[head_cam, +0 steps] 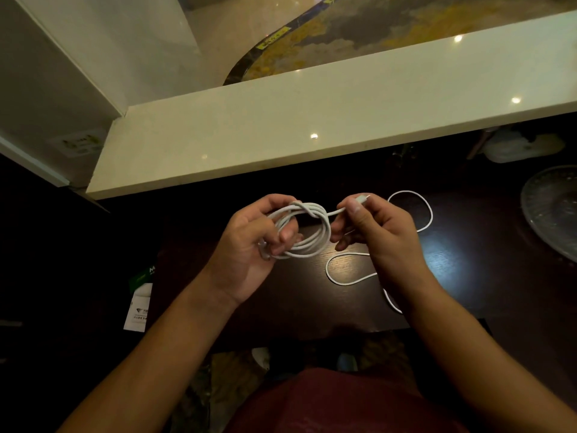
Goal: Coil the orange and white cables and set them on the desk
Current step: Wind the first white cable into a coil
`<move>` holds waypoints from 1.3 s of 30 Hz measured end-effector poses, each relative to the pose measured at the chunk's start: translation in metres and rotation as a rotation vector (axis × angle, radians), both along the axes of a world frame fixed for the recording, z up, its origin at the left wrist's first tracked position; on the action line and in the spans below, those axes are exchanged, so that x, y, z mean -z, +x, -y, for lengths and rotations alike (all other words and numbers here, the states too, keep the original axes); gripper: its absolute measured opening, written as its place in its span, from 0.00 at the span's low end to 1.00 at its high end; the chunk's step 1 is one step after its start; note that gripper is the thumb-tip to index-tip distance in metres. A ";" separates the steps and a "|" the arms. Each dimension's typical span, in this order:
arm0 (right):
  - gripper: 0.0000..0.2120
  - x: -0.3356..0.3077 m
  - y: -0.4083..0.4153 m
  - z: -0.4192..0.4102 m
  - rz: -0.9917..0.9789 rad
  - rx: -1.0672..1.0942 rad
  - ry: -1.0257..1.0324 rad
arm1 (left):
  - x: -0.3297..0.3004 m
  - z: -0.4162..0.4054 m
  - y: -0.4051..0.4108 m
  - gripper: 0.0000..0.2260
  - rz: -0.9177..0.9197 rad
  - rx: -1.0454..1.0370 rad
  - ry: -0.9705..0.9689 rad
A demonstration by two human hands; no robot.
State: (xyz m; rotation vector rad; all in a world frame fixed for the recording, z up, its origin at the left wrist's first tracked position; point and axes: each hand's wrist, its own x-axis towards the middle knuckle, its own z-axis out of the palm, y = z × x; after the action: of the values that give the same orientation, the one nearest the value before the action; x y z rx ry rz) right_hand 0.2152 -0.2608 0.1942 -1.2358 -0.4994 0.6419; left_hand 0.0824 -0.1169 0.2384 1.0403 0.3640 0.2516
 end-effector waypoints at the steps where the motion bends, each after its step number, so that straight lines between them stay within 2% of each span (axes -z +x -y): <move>1: 0.08 0.000 0.000 0.000 -0.003 0.024 -0.013 | 0.001 0.001 0.001 0.17 0.008 0.013 -0.024; 4: 0.08 0.001 0.000 0.000 0.052 0.090 -0.045 | 0.003 0.002 0.003 0.15 0.024 0.002 -0.131; 7: 0.06 0.003 -0.001 0.004 0.245 0.168 -0.084 | 0.004 0.005 0.005 0.11 -0.001 -0.046 -0.179; 10: 0.03 0.000 -0.008 0.005 0.522 0.255 -0.100 | 0.005 0.010 0.007 0.02 -0.117 -0.134 0.045; 13: 0.08 -0.005 -0.014 0.002 0.777 0.225 -0.071 | 0.008 0.016 0.011 0.04 -0.190 -0.197 0.247; 15: 0.11 -0.008 -0.013 0.002 0.816 0.145 -0.063 | 0.007 0.018 0.013 0.05 -0.205 -0.195 0.321; 17: 0.12 -0.012 -0.007 0.004 0.824 0.059 -0.076 | 0.005 0.017 0.012 0.03 -0.205 -0.187 0.318; 19: 0.10 -0.013 -0.002 0.004 0.878 0.013 -0.091 | 0.004 0.014 0.009 0.08 -0.182 -0.187 0.257; 21: 0.07 -0.012 0.000 -0.001 0.958 0.018 -0.109 | 0.004 0.012 0.008 0.11 -0.162 -0.199 0.256; 23: 0.06 -0.009 0.000 -0.007 1.038 0.065 -0.132 | 0.003 0.013 0.009 0.09 -0.133 -0.196 0.280; 26: 0.06 -0.007 0.001 -0.009 0.966 0.110 -0.144 | 0.001 0.013 0.012 0.06 -0.101 -0.155 0.261; 31: 0.04 -0.005 -0.006 -0.011 0.672 0.001 -0.012 | 0.001 0.014 0.011 0.04 -0.073 -0.093 0.227; 35: 0.06 -0.001 -0.010 -0.011 0.550 -0.013 -0.058 | 0.003 0.017 0.010 0.04 -0.105 -0.081 0.325; 39: 0.13 -0.002 -0.009 -0.012 0.462 -0.028 -0.116 | 0.005 0.024 0.009 0.04 -0.122 -0.060 0.500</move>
State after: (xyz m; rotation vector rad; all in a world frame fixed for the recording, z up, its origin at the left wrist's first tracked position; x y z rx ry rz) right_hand 0.2063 -0.2493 0.1957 -1.4967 -0.8735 0.4090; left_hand 0.0914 -0.1407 0.2334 1.5422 0.4550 0.3440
